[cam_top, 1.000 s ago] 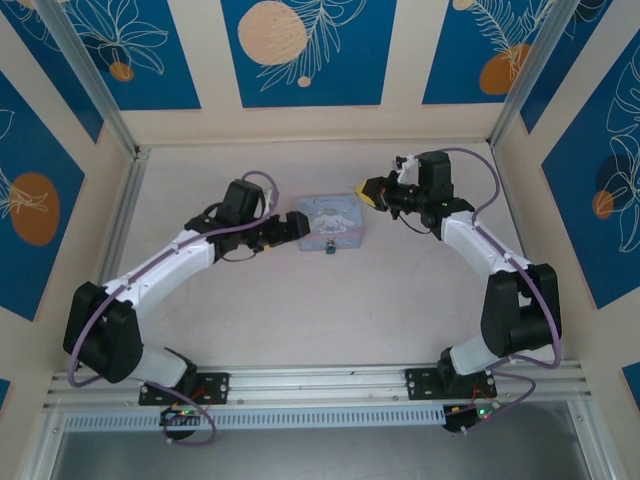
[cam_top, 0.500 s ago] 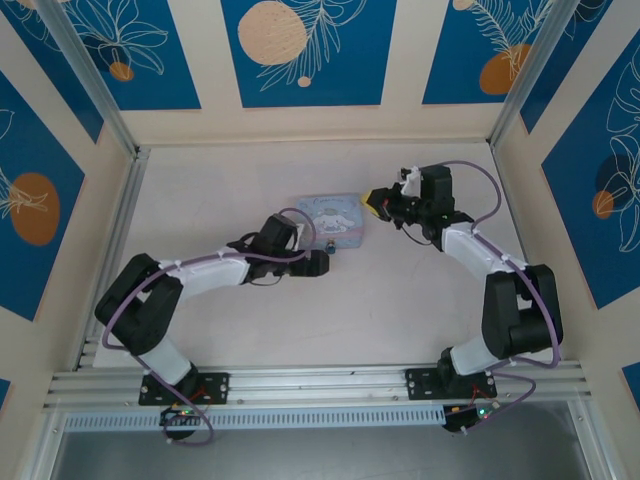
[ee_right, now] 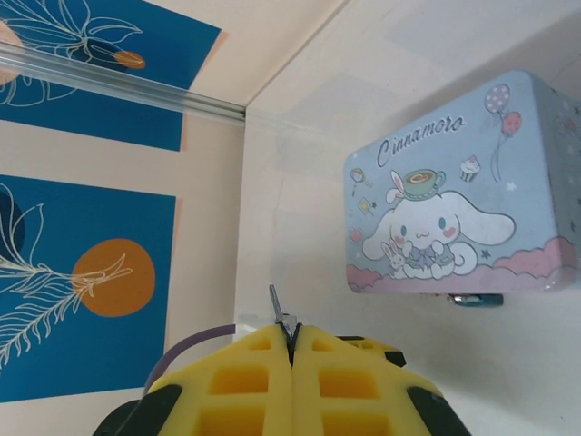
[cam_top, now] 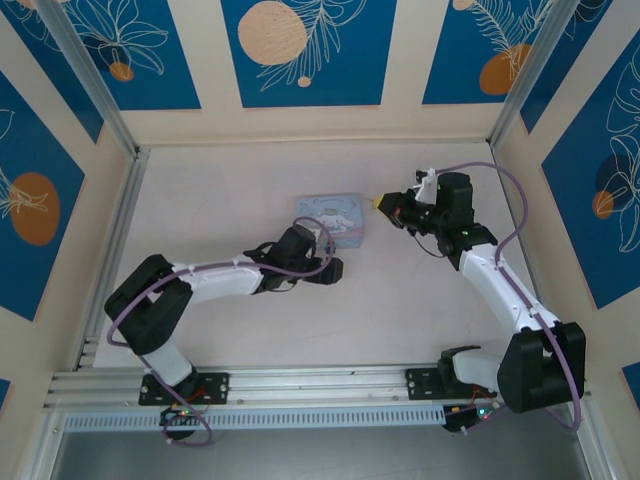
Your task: Unlock a padlock with a key
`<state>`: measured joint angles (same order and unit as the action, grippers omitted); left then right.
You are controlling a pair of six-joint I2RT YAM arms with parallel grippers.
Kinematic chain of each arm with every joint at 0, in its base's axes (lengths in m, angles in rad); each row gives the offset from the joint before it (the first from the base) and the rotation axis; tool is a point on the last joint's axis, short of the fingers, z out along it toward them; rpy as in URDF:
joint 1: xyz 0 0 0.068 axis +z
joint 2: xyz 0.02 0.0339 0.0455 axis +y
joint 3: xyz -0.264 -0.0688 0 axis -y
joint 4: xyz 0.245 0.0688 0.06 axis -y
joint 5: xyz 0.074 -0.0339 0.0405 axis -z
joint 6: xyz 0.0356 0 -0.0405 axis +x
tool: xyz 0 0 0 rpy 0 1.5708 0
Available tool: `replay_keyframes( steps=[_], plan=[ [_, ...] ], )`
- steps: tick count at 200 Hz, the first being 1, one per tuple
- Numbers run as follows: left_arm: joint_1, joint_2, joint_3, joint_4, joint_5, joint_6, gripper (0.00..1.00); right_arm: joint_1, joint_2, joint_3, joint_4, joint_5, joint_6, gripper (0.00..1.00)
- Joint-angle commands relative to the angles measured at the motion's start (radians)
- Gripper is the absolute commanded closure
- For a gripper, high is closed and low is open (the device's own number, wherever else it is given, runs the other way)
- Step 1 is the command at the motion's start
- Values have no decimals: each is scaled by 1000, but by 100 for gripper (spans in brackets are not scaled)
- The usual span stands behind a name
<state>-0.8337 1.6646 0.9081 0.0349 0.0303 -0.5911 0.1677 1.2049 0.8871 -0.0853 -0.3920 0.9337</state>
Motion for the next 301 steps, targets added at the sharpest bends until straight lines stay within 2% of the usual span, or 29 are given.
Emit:
replay_keyframes(
  steps=[1,83,146,223,259,301],
  plan=[
    [-13,21,28,5,-18,20,9,-6,-25,19,-92,-4,-45,100],
    [-13,49,19,104,2,87,11,-5,-4,55,-99,-9,-32,100],
    [-1,122,11,232,-38,154,12,8,185,103,9,-47,-46,100],
    [70,274,78,343,-4,182,12,39,374,167,126,-48,-29,100],
    [115,319,130,351,50,207,12,53,452,220,155,-49,-24,100],
    [125,361,151,408,145,198,14,56,513,247,183,-47,-17,100]
  ],
)
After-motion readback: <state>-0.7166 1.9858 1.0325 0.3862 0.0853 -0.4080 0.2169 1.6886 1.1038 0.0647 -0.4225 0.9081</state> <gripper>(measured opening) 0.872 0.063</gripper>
